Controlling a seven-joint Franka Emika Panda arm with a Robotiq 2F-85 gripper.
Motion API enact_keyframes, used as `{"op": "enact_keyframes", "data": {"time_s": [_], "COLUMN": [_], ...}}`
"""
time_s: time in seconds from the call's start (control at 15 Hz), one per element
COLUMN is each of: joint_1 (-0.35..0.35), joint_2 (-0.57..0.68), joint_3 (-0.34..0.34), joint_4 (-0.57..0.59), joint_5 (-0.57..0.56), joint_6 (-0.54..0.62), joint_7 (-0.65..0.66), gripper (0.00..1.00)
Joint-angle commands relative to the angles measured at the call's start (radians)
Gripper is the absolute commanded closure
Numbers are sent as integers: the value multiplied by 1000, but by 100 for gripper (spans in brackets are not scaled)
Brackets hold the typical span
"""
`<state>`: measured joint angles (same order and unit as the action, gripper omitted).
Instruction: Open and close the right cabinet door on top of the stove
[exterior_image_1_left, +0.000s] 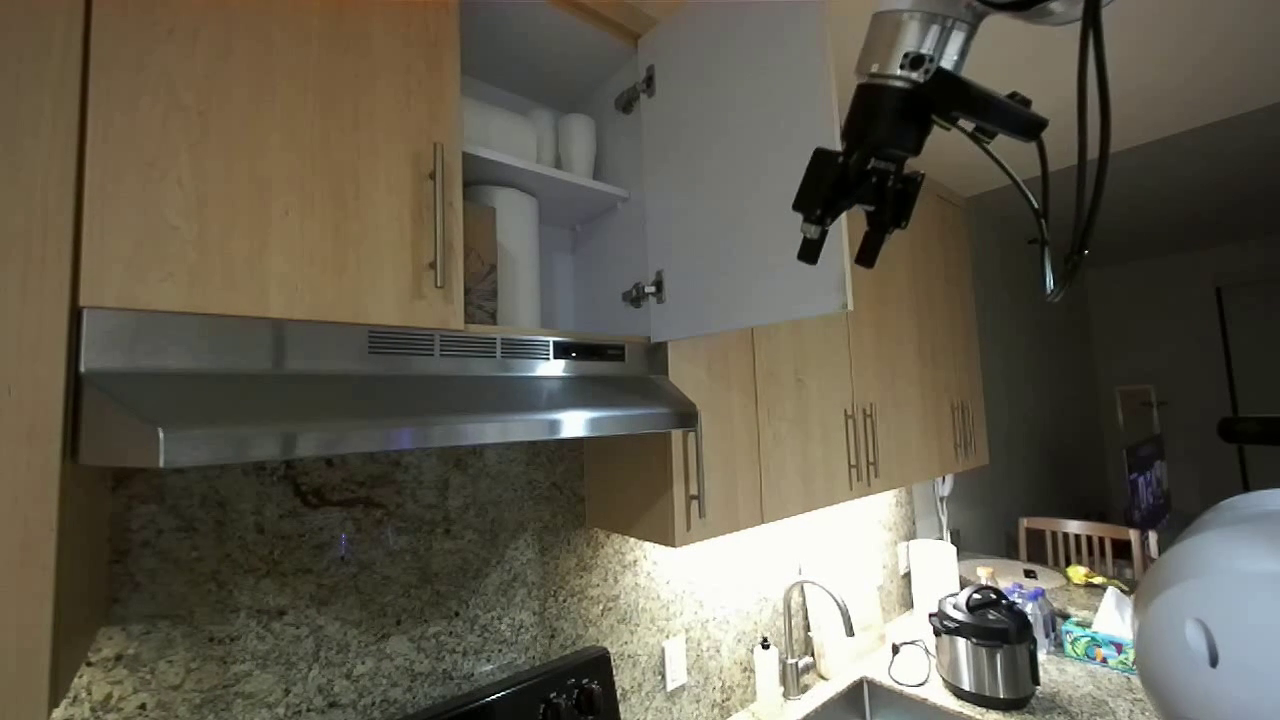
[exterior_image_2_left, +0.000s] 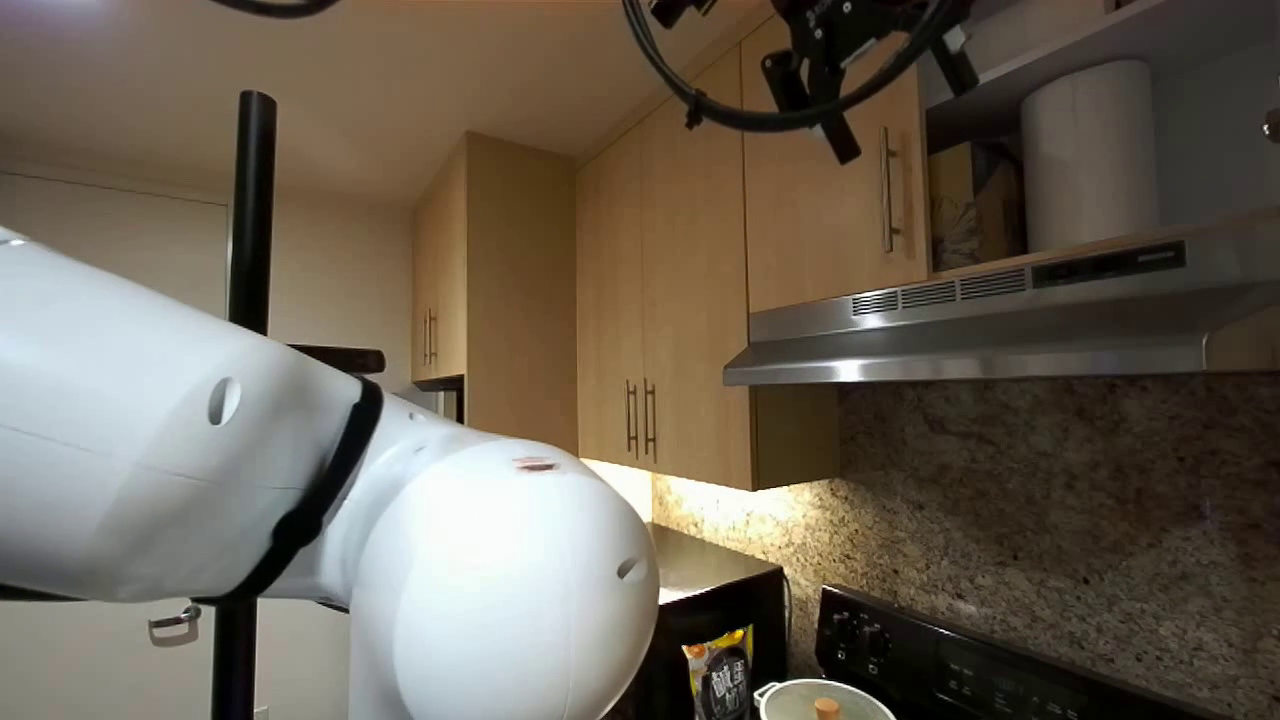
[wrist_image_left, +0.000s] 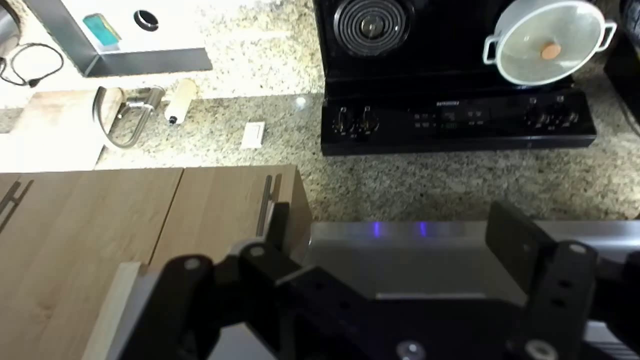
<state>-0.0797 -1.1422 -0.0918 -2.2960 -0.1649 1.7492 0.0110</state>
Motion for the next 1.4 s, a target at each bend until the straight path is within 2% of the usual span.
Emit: {"op": "enact_keyframes", "data": {"time_s": [0.0,0.4,0.87,1.13,1.33], "joint_1": [-58,-186,-379,-417,-431], "joint_2": [-81,-100,-55,-5,41], "joint_3": [-15,-46,-95,-102,-94], "joint_4": [-37,-21,5,43,86], "joint_5": [-3,-15,-25,-5,-4], "joint_6": [112,287,518,566,557], "joint_7": [65,185,298,294,302], "gripper": [0,0,0,0,0]}}
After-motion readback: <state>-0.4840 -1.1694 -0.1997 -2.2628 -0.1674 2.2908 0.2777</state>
